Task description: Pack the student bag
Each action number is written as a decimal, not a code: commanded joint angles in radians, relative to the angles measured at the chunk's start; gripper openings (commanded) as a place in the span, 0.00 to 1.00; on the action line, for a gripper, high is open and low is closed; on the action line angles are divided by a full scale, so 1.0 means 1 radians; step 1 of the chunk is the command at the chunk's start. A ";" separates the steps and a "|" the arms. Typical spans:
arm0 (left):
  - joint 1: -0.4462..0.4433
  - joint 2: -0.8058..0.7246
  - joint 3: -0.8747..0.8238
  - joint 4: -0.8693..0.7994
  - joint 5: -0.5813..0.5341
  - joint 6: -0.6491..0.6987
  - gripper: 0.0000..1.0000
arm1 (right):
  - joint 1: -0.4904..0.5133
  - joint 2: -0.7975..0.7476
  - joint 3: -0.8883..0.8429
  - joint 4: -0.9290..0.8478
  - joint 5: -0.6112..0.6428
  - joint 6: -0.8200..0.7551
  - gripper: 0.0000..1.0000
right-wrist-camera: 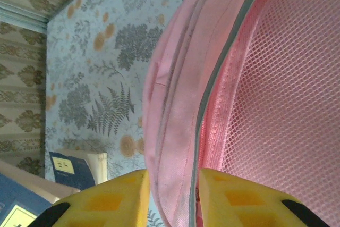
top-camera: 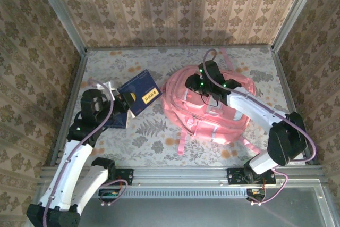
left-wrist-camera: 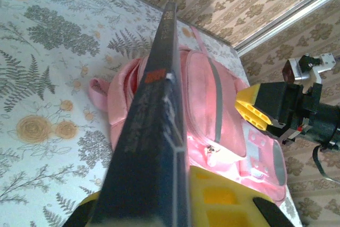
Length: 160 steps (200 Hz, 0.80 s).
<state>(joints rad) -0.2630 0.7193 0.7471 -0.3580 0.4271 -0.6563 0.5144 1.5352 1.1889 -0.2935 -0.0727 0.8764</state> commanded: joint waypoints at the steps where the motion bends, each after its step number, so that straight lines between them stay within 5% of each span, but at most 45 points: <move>1: 0.026 -0.017 0.041 -0.004 0.047 0.055 0.00 | -0.005 0.044 0.050 -0.060 -0.030 0.004 0.32; 55: 0.038 -0.011 0.053 -0.016 0.056 0.074 0.00 | -0.014 0.124 0.080 -0.019 -0.066 0.011 0.29; 107: 0.042 -0.009 0.061 -0.030 0.045 0.091 0.00 | -0.013 0.196 0.141 -0.021 -0.119 -0.024 0.09; 119: 0.044 -0.011 0.068 -0.041 0.035 0.096 0.00 | -0.014 0.203 0.162 -0.045 -0.139 -0.056 0.00; 160: 0.049 -0.007 0.098 -0.110 -0.033 0.111 0.00 | -0.003 0.146 0.238 -0.219 -0.230 -0.292 0.00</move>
<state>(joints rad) -0.2260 0.7189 0.7944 -0.4465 0.4343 -0.5819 0.5018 1.7325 1.3724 -0.4206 -0.1864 0.7528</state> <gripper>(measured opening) 0.128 0.070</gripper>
